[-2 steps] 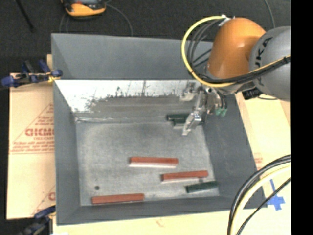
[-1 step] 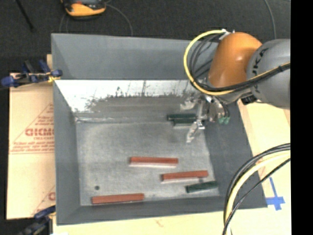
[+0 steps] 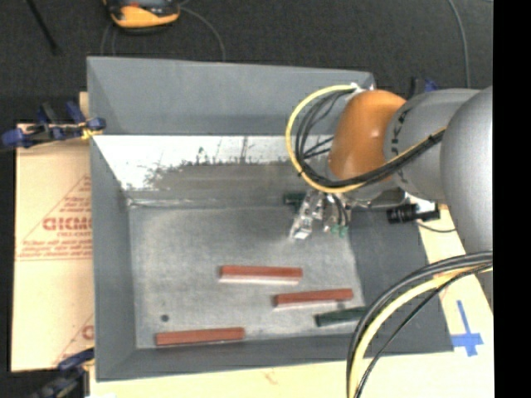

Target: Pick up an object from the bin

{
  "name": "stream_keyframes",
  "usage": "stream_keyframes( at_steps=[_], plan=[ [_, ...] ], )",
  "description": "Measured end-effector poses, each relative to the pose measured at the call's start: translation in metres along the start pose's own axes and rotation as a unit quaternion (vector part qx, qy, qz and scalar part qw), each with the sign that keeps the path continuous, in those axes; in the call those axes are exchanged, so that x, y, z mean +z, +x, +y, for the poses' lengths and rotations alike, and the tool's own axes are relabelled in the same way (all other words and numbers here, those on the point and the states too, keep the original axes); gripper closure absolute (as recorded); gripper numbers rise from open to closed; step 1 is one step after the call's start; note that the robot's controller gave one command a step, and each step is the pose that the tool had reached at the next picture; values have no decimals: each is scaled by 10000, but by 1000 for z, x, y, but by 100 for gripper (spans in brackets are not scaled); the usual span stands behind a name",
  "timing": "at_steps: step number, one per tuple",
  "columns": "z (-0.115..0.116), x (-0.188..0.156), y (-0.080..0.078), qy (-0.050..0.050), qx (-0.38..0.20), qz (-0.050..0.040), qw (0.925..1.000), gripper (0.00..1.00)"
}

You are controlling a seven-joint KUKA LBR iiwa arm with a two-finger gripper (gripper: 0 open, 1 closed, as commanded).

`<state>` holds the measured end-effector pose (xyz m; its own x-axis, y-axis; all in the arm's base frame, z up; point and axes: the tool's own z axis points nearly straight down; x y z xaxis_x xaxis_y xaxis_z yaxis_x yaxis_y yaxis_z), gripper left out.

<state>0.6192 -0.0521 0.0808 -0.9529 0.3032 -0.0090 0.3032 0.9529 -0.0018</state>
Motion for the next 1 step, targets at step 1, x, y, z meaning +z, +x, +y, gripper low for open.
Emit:
stream_keyframes(
  at_steps=[1],
  plan=[
    [0, 0, 0, 4, -8, -16, 10000, 100]
  ],
)
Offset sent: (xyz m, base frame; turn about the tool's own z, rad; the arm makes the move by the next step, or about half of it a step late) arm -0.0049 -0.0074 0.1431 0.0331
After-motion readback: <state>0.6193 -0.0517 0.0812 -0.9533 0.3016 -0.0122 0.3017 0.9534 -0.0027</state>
